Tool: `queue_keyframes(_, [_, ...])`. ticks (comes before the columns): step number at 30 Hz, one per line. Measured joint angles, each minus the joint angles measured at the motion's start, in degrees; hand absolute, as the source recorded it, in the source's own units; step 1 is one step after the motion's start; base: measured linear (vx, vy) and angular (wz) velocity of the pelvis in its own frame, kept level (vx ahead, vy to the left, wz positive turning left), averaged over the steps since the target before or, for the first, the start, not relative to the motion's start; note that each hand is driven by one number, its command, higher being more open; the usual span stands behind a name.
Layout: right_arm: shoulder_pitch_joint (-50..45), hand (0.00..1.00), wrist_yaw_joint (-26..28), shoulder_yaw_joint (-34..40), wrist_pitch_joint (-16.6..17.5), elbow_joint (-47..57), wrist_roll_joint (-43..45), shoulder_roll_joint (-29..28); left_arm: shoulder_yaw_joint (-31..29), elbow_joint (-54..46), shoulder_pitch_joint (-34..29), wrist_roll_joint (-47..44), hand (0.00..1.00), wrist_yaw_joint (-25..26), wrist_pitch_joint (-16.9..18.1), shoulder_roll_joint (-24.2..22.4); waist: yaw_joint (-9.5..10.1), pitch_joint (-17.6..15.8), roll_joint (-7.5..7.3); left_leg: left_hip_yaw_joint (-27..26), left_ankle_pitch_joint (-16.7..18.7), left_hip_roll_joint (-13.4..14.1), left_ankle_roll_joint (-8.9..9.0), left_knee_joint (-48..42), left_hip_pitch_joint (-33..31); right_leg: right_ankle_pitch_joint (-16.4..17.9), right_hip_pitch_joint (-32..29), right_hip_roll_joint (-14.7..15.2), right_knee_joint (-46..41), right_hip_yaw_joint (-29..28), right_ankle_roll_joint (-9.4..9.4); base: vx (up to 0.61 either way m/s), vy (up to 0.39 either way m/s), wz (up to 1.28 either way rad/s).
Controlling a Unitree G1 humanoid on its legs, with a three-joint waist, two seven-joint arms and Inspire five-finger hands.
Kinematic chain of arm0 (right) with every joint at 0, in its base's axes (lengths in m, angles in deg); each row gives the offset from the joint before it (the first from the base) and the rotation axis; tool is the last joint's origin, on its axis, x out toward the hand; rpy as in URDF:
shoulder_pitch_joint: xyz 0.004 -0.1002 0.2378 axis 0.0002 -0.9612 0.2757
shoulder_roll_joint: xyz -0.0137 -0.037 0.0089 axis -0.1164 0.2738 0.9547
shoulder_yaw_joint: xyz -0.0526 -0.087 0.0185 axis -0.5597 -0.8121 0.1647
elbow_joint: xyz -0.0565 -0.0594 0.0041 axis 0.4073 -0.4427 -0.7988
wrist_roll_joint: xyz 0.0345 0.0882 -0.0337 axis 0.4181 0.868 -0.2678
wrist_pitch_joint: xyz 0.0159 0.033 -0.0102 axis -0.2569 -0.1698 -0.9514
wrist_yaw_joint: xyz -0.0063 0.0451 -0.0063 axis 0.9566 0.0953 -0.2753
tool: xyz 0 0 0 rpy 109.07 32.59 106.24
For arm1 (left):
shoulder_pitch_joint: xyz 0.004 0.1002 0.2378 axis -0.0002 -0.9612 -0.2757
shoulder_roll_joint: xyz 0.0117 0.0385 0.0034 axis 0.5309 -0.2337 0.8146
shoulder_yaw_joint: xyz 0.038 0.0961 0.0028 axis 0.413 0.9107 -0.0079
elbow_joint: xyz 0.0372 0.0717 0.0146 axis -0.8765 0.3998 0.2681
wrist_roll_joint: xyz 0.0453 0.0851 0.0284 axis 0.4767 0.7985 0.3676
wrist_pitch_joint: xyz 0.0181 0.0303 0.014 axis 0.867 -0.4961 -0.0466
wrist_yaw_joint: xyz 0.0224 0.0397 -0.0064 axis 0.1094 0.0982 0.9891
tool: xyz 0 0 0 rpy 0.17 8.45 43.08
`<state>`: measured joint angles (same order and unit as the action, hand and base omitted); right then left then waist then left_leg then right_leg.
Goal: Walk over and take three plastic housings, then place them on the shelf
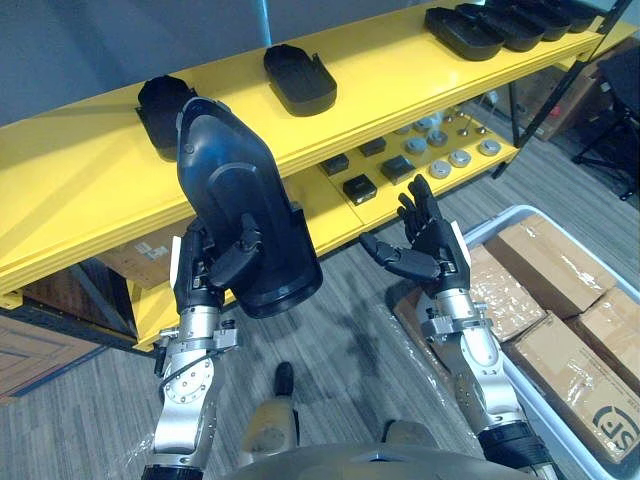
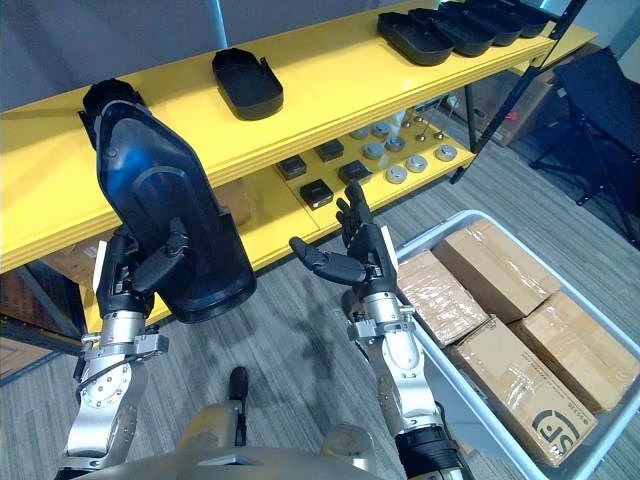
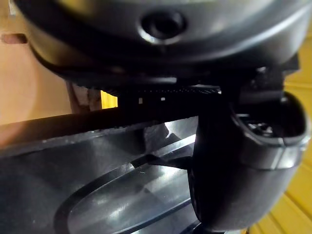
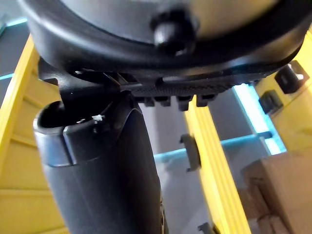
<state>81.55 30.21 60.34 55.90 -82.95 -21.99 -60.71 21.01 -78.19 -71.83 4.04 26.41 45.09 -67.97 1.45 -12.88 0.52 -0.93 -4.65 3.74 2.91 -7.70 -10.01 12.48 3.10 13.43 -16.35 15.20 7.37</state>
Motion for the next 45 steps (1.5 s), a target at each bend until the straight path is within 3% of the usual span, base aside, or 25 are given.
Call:
queue_keyframes(1, [0.33, 1.0, -0.39, 0.34, 0.78, 0.03, -0.06, -0.65, -0.46, -0.03, -0.02, 0.01, 0.0, -0.67, 0.0, 0.01, 0.13, -0.67, -0.69, -0.36, 3.01, -0.69, -1.22, -6.11, -1.65, 1.4, 0.93, 1.42, -1.31, 0.49, -0.31, -0.02, 0.096, 0.26])
queue_keyframes(3, [0.18, 1.0, -1.47, 1.07, 1.51, 0.43, -0.12, -0.72, -1.34, -0.04, -0.23, 0.04, 0.0, -2.03, -0.02, 0.11, 0.74, -0.93, -0.7, -1.0, 8.99, -1.48, -1.75, -14.46, -3.56, 3.63, 2.89, 2.28, -3.53, 1.4, -1.41, 0.07, 0.133, 0.3])
queue_keyframes(4, [-0.17, 1.0, -2.39, 1.48, 2.22, 0.86, -0.1, -1.33, -2.62, -0.14, -0.08, -0.02, 0.0, -3.13, -0.14, 0.25, 0.62, -0.77, -1.63, -0.74, 10.42, -3.09, -2.15, -15.15, -3.4, 3.9, 2.81, 3.31, -7.09, 0.2, -3.89, 0.18, 0.157, 0.4])
queue_keyframes(5, [-0.13, 1.0, -2.72, 1.66, 2.49, 1.31, -0.1, -1.5, -3.25, -0.21, 0.12, -0.07, 0.0, -3.39, -0.17, 0.24, 0.38, -0.78, -1.64, -0.17, 10.6, -3.69, -2.59, -15.19, -3.59, 2.44, 1.05, 3.81, -10.47, -1.02, -4.87, 0.17, 0.194, 0.58])
queue_keyframes(6, [-0.18, 1.0, -3.17, 2.0, 2.54, 1.8, -0.26, -2.13, -4.46, -0.42, 0.15, -0.36, 0.0, -4.0, -0.35, 0.6, -0.27, -0.81, -1.29, 1.67, 10.19, -4.46, -3.43, -13.71, -3.22, -1.84, -3.37, 3.9, -17.91, -4.03, -6.57, 0.14, 0.17, 0.66])
queue_keyframes(7, [-0.45, 1.0, -3.51, 2.39, 2.54, 1.81, -0.33, -2.96, -5.12, -0.66, 0.43, -0.85, 0.0, -4.38, -0.58, 1.68, -0.52, -0.75, -1.22, 3.06, 9.8, -4.21, -4.07, -11.44, -2.29, -1.25, -6.01, 2.59, -20.15, -6.55, -6.41, 0.1, 0.107, 0.68])
queue_keyframes(9, [-0.41, 1.0, -3.18, 2.37, 2.54, 1.96, -0.61, -3.16, -6.07, -0.76, 0.84, -1.34, 0.0, -4.18, -0.66, 2.09, -0.47, -0.71, -1.06, 4.97, 9.21, -4.16, -5.03, -8.61, -1.05, 2.01, -7.92, -1.38, -16.62, -9.56, -6.01, 0.14, 0.018, 0.5])
queue_keyframes(11, [-0.83, 1.0, -2.53, 2.39, 2.54, 2.59, -0.65, -3.18, -6.45, -0.73, 1.4, -1.55, 0.0, -3.54, -0.86, 2.03, -0.58, -0.8, -0.51, 6.9, 9.13, -4.11, -5.13, -7.32, -0.41, 2.2, -10.48, -5.14, -12.79, -12.72, -6.24, 0.15, 0.008, 0.51])
queue_keyframes(13, [-3.23, 1.0, -1.86, 2.53, 2.51, 4.46, -0.59, -3.16, -5.09, -0.64, 2.4, -1.54, 0.0, -2.9, -1.47, 1.98, -1.96, -0.74, -0.21, 9.64, 8.58, -4.17, -4.38, -7.23, -0.14, 0.78, -11.99, -8.38, -7.64, -17.57, -4.64, 0.19, -0.064, 0.85])
queue_keyframes(15, [-4.79, 1.0, -0.85, 3.35, 2.51, 5.51, -0.49, -3.16, -3.72, -0.63, 2.41, -1.51, 0.0, -2.39, -1.94, 2.02, -1.85, -0.21, -1.14, 11.07, 8.45, -5.01, -2.79, -7.48, 0.47, -2.42, -11.0, -8.0, -2.85, -17.1, -4.12, 0.18, -0.115, 0.64])
queue_keyframes(16, [-5.42, 1.0, -0.51, 3.77, 2.53, 6.25, -0.42, -3.18, -2.91, -0.64, 2.28, -1.51, 0.0, -2.13, -1.94, 2.11, -1.91, 0.58, -2.47, 11.41, 8.89, -5.92, -2.06, -7.77, 0.4, -6.12, -10.24, -7.04, -1.19, -16.45, -4.42, 0.21, -0.223, 0.58])
queue_keyframes(17, [-5.15, 1.0, 0.13, 4.67, 2.56, 6.63, -0.38, -2.81, -2.19, -0.3, 2.21, -1.5, 0.0, -1.9, -1.96, 1.45, -1.7, 1.07, -3.06, 11.25, 10.32, -6.02, -1.18, -8.51, 0.12, -5.88, -8.75, -6.28, 0.51, -14.96, -1.57, 0.18, -0.236, 0.6])
queue_keyframes(18, [-4.74, 1.0, 0.32, 5.63, 2.59, 6.83, -0.37, -2.52, -1.87, -0.23, 1.75, -1.51, 0.0, -1.83, -2.02, 0.5, -1.84, 1.55, -1.95, 9.61, 11.87, -3.95, -1.0, -9.12, -0.76, -6.25, -7.72, -7.32, 2.31, -13.31, -2.1, 0.18, -0.276, 0.64])
queue_keyframes(20, [-3.98, 1.0, -0.05, 8.88, 2.74, 6.91, -0.32, -1.81, -1.28, -0.22, 1.65, -1.39, 0.0, -2.43, -2.02, -0.27, -2.45, 2.32, -0.45, 0.92, 10.96, 1.95, -0.22, -8.81, -1.39, -6.81, -6.22, -8.66, 4.72, -10.0, -2.95, 0.11, -0.183, 0.62])
queue_keyframes(22, [-4.07, 1.0, -1.49, 11.73, 2.7, 6.91, -0.29, -1.79, -1.05, -0.22, 1.68, -1.39, 0.0, -3.9, -1.98, -1.02, -3.01, 2.46, -0.12, -4.26, 8.16, 3.29, 0.84, -6.02, 0.26, -6.81, -4.86, -8.44, 5.15, -8.47, -2.95, 0.12, -0.098, 0.44])
queue_keyframes(25, [-4.09, 1.0, -2.8, 13.85, 2.71, 8.25, -0.37, -1.94, -0.07, -0.32, 1.95, -1.39, 0.0, -4.42, -1.08, -1.08, -2.9, 2.59, -0.16, -5.69, 6.22, 2.26, 0.58, -1.22, 3.56, -6.82, -3.81, -7.53, 5.55, -8.55, -2.95, 0.1, -0.01, 0.08])
queue_keyframes(35, [-5.71, 1.0, -2.51, 12.23, 2.75, 9.49, -0.07, -4.22, 2.32, -4.4, 2.03, 0.62, 0.0, -2.94, -0.08, -1.03, -3.16, 3.54, -0.4, -7.41, 5.05, 0.43, -0.14, 4.53, 6.6, -8.56, -1.63, -6.12, 9.65, -9.23, -1.99, -0.01, 0.037, -0.04])
queue_keyframes(39, [-5.84, 1.0, -1.75, 9.1, 2.7, 9.46, -0.12, -4.32, 0.72, -5.14, 0.99, 1.5, 0.0, -0.62, -0.07, -1.28, -2.88, 3.51, 0.79, -5.86, 7.91, 1.5, -0.19, -5.05, 2.41, -8.53, -0.73, -6.66, 10.25, -8.94, -1.97, -0.05, 0.009, 0.06])
queue_keyframes(42, [-5.83, 1.0, -1.89, 8.54, 2.58, 9.46, -0.28, -3.8, -1.83, -5.04, -0.32, 1.4, 0.0, 0.89, -0.07, -1.44, -3.15, 3.63, 1.32, -5.74, 8.66, 1.14, -0.52, -3.26, 2.54, -8.48, -0.7, -5.76, 9.65, -7.03, -1.98, -0.08, 0.024, 0.35])
queue_keyframes(44, [-5.58, 1.0, -2.61, 10.54, 2.36, 9.31, 0.03, -3.64, -2.45, -4.93, -0.13, 1.4, 0.0, 0.5, 0.56, -1.57, -2.97, 3.4, 1.43, -7.98, 9.52, 3.78, -2.31, -9.87, -0.26, -8.59, -0.68, -3.61, 9.05, -4.85, -1.56, -0.08, 0.066, 0.53])
queue_keyframes(45, [-5.41, 1.0, -2.75, 11.03, 2.33, 9.26, 0.09, -3.54, -2.48, -4.8, -0.24, 1.4, 0.0, 0.34, 0.73, -1.64, -2.92, 3.47, 1.56, -7.5, 9.61, 4.91, -2.16, -12.11, -0.7, -8.55, -0.71, -3.18, 8.78, -4.67, -1.33, -0.08, 0.127, 0.27])
